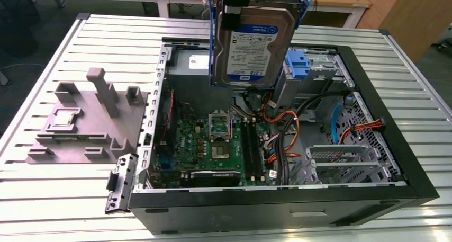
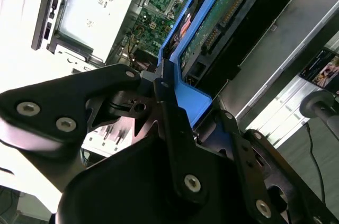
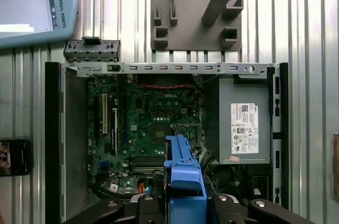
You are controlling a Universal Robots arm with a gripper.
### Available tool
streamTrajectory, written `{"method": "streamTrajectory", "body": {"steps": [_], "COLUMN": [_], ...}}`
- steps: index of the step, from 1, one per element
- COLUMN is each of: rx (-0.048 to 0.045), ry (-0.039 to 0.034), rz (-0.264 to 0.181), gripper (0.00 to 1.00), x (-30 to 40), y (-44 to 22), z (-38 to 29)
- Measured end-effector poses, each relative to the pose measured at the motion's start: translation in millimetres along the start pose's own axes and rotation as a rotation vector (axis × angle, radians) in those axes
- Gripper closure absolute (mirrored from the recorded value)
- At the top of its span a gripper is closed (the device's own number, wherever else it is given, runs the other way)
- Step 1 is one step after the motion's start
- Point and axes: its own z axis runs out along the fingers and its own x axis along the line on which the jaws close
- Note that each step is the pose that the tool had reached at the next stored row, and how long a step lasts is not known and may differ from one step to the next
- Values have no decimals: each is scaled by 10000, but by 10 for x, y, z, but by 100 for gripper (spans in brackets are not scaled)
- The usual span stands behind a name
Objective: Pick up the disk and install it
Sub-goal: 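Insert the disk into the insertion slot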
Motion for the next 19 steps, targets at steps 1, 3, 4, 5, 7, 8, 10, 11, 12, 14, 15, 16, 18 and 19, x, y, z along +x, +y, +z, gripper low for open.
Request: {"method": "streamTrajectory", "body": {"steps": [1, 3, 4, 5, 7, 8, 10, 11, 12, 14, 15, 16, 18, 19], "rx": [1, 0, 0, 0, 0, 0, 0, 0, 0, 1, 0, 0, 0, 1], "ry": [0, 2, 1, 2, 1, 1, 1, 3, 3, 6, 9, 12, 16, 17], "rz": [1, 0, -1, -1, -1, -1, 0, 0, -1, -2, -2, -1, 0, 0], "gripper": [64, 64, 64, 64, 64, 64, 64, 64, 64, 64, 64, 64, 64, 64], "x": [0, 3, 5, 5, 5, 5, 5, 5, 6, 14, 24, 35, 72, 98], "y": [0, -1, -1, -1, -1, -1, -1, -1, -1, -1, -2, -2, -3, -3], "z": [0, 0, -1, -1, -1, 0, -1, -1, -1, -1, -1, -1, -2, -2]}}
